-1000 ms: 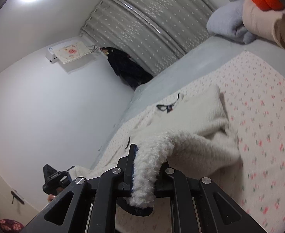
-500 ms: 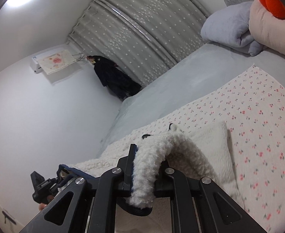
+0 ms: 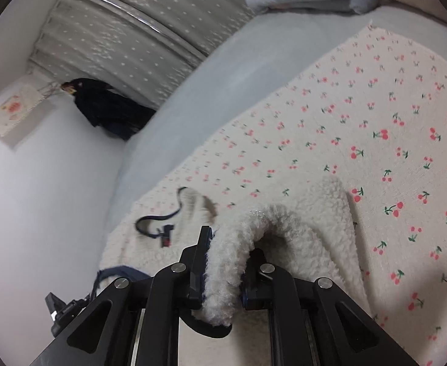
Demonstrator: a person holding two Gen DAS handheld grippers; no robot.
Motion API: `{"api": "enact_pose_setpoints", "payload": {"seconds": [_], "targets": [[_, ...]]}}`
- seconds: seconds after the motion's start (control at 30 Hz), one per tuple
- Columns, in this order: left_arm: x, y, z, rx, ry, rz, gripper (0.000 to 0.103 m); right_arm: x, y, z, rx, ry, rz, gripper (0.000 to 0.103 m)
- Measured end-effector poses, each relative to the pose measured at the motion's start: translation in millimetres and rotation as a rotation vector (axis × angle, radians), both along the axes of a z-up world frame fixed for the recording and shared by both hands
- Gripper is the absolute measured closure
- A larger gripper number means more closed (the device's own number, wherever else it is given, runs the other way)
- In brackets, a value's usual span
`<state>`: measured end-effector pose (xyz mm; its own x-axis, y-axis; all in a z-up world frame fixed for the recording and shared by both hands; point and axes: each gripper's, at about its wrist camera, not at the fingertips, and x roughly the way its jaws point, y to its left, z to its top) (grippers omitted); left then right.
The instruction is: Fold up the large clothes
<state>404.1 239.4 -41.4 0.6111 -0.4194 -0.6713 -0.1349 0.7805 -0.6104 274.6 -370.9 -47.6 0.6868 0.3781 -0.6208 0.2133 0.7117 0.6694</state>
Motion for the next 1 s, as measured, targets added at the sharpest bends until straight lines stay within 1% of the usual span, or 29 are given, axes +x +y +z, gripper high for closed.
{"api": "enact_pose_setpoints", "payload": {"seconds": [0.07,0.13,0.17,0.2,0.23,0.27,0.3,0.33,0.37,0.4,0.43,0.47,0.5,0.53,0.57,0.63,0.67,0.7,0.73,0.77,0.83,0.9,0.93,0.97,1.0], "targets": [[4.1,-1.6,-5.4,-0.004,0.016,-0.019,0.083,7.0,1.1,-8.0,-0.019,0.025,0.001,0.089],[4.5,-2.2,-2.3,-0.004,0.022,-0.040,0.079,9.1,2.5,-6.4,-0.029,0.033,0.014,0.086],[4.4,-1.9,0.9,-0.009,0.027,-0.054,0.074,9.5,2.3,-4.1,-0.027,0.034,0.023,0.082],[2.6,0.0,5.9,-0.021,0.030,-0.079,0.068,9.1,1.4,0.3,-0.013,0.024,0.042,0.074],[1.7,1.9,11.1,-0.030,0.031,-0.095,0.065,7.1,-0.7,5.5,0.011,0.005,0.063,0.069],[0.3,4.7,16.2,-0.044,0.027,-0.107,0.060,4.6,-2.0,10.5,0.032,-0.016,0.074,0.058],[-1.5,7.8,21.5,-0.058,0.020,-0.115,0.054,1.3,-5.8,16.7,0.057,-0.044,0.080,0.052],[-2.3,11.6,27.0,-0.071,0.013,-0.125,0.052,-1.4,-9.6,22.9,0.078,-0.067,0.086,0.049],[-3.6,15.3,32.1,-0.069,0.005,-0.125,0.043,-2.8,-11.8,27.2,0.089,-0.078,0.091,0.049],[-5.8,19.9,39.1,-0.039,-0.013,-0.106,0.034,-3.1,-13.9,30.1,0.091,-0.080,0.097,0.049],[-7.8,24.4,44.6,-0.011,-0.034,-0.085,0.031,-2.2,-13.3,32.6,0.076,-0.075,0.103,0.049],[-10.4,29.5,49.6,0.010,-0.059,-0.069,0.028,-2.5,-12.4,35.8,0.041,-0.074,0.099,0.048],[-12.0,33.8,52.3,0.023,-0.074,-0.058,0.028,-3.4,-10.6,39.6,0.010,-0.082,0.094,0.045],[-12.3,36.7,52.6,0.042,-0.073,-0.050,0.028,-5.0,-10.9,44.1,-0.018,-0.101,0.083,0.043],[-11.0,37.3,50.6,0.068,-0.060,-0.051,0.028,-6.2,-12.7,46.5,-0.014,-0.129,0.070,0.040],[-5.7,33.2,42.6,0.131,-0.027,-0.076,0.028,-10.5,-23.2,50.8,0.040,-0.195,0.034,0.033],[-2.8,29.4,38.4,0.161,-0.012,-0.095,0.028,-9.6,-25.6,51.2,0.042,-0.201,0.023,0.028],[2.5,23.8,33.3,0.198,0.006,-0.123,0.028,-6.0,-26.3,50.3,0.026,-0.188,0.023,0.027],[5.3,20.0,30.0,0.215,0.010,-0.145,0.028,-1.3,-25.1,48.0,0.002,-0.164,0.036,0.027],[8.5,14.7,27.9,0.222,0.011,-0.167,0.028,3.6,-22.1,45.2,-0.027,-0.135,0.055,0.027],[15.8,2.2,25.5,0.206,-0.005,-0.219,0.028,14.6,-11.7,39.4,-0.123,-0.080,0.106,0.027],[21.1,-9.7,26.4,0.214,-0.026,-0.257,0.028,24.2,0.4,31.8,-0.275,-0.039,0.140,0.027],[23.9,-19.4,26.2,0.240,-0.033,-0.275,0.028,28.6,5.9,26.6,-0.346,-0.020,0.153,0.027],[26.0,-26.0,25.7,0.264,-0.028,-0.282,0.032,35.4,11.9,21.2,-0.402,0.003,0.168,0.027],[28.5,-33.1,23.7,0.292,-0.013,-0.287,0.062,39.5,14.1,16.8,-0.417,0.014,0.174,0.038]]}}
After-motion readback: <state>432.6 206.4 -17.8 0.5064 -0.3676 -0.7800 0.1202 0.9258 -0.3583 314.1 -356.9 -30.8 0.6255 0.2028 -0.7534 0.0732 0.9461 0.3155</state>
